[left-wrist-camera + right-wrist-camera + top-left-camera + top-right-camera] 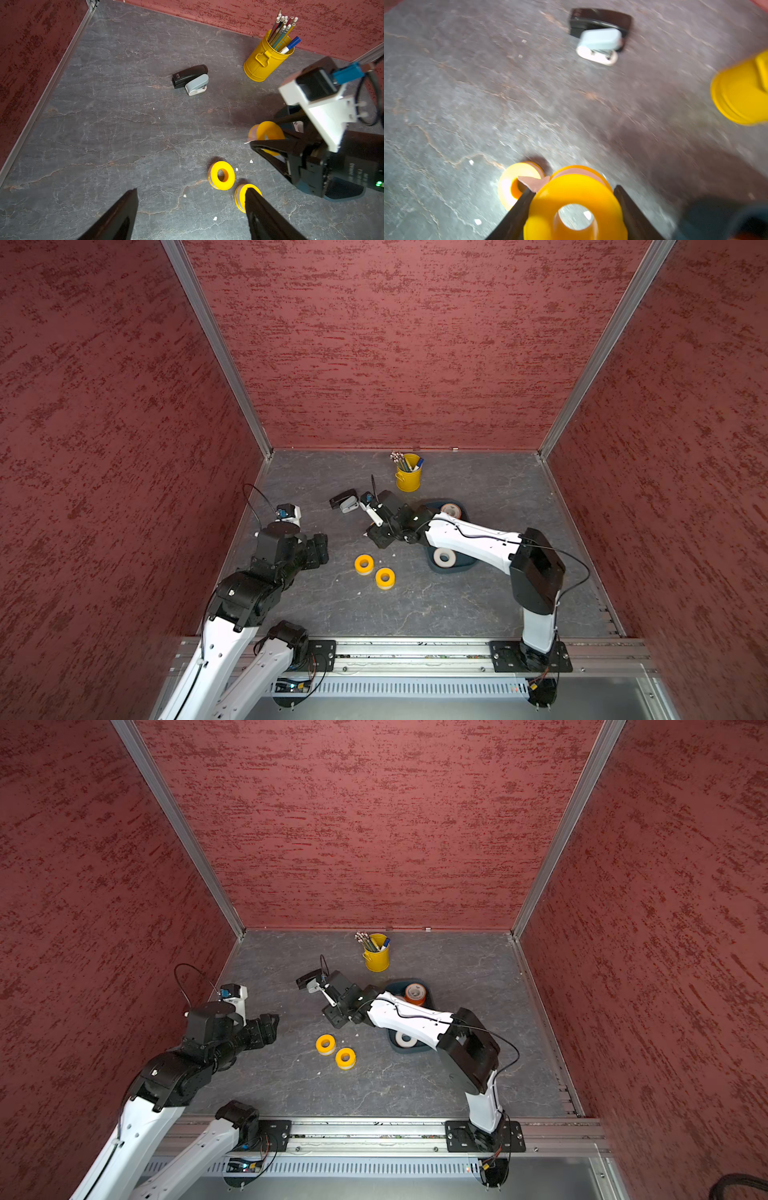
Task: Put the sealing tape into the storage box
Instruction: Place the sealing tape in the storage box.
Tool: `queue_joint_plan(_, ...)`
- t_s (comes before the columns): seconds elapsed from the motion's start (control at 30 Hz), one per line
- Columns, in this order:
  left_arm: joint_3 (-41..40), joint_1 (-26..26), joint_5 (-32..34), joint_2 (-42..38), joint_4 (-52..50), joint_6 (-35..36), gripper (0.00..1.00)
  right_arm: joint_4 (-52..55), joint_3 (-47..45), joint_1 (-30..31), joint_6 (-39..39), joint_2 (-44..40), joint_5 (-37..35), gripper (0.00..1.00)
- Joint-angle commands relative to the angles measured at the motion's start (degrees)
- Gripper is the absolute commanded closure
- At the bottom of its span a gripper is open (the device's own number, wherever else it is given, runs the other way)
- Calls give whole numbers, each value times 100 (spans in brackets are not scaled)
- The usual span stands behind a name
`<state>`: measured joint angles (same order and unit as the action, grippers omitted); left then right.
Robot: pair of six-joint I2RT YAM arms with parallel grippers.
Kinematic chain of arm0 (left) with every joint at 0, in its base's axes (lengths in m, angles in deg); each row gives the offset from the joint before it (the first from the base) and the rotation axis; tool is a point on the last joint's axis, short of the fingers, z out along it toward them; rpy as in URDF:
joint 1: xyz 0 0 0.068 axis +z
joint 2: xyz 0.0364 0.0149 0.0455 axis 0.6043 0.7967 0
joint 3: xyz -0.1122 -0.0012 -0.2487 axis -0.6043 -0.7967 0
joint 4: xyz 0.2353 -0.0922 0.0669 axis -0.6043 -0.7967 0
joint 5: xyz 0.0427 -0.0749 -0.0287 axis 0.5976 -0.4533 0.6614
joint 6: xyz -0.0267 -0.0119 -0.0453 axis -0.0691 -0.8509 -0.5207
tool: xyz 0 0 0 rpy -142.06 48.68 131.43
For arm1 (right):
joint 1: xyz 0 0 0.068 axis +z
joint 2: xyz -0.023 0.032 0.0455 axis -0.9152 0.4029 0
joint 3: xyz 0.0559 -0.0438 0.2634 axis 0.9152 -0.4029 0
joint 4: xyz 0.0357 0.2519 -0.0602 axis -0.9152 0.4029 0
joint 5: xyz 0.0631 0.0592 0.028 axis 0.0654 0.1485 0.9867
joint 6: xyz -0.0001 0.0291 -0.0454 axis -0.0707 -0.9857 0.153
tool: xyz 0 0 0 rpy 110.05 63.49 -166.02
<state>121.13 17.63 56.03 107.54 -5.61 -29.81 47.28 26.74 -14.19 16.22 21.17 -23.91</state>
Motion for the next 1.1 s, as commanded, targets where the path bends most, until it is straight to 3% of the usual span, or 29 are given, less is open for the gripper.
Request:
queue_joint_plan(0.0, -61, 49, -73, -8, 126, 92, 16, -372, -576, -298, -322, -654, -221, 53)
queue_joint_plan(0.47, -61, 57, -101, 56, 127, 97, 16, -584, -2719, -1221, -986, -2249, -168, 53)
queue_joint_plan(1.07, -61, 90, -138, 137, 143, 96, 16, -770, -3801, -1332, -1251, -2478, -242, 53)
